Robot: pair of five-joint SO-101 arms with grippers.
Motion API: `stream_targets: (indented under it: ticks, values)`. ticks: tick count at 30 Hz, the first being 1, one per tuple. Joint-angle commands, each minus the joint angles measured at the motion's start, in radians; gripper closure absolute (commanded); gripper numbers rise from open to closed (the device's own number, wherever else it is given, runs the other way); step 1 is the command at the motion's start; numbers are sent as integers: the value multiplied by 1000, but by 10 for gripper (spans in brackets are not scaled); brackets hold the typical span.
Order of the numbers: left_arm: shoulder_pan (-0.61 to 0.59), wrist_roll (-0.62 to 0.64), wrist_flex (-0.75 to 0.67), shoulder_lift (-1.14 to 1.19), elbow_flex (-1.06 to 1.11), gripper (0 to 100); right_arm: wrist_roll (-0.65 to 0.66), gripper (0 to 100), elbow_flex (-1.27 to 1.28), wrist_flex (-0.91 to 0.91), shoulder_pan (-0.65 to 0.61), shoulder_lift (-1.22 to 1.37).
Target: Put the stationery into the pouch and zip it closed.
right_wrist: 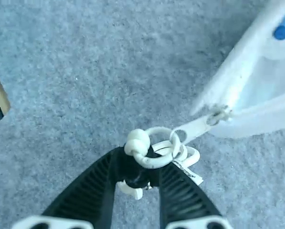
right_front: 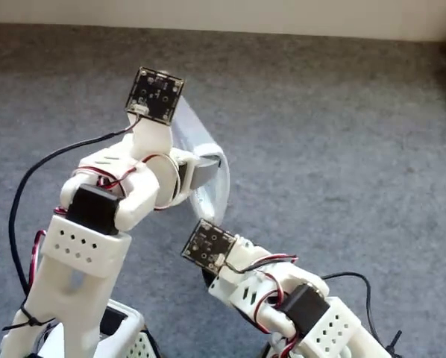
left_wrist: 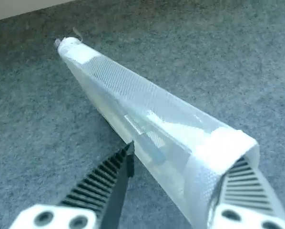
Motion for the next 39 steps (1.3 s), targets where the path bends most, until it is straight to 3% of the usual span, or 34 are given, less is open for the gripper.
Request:
stream_targets:
  ticks: [1,6,28,39]
  values:
    - [35,0,-95,-7,30,715,12,994,-16,13,-47,-22]
    - [88,2,-100,-15,48,716,12,994,-15,13,-45,-22]
    - [67,64,-95,-127,19,716,11,994,-21,5,-45,-22]
    - [38,98,-18,-383,25,716,11,994,-21,5,-45,-22]
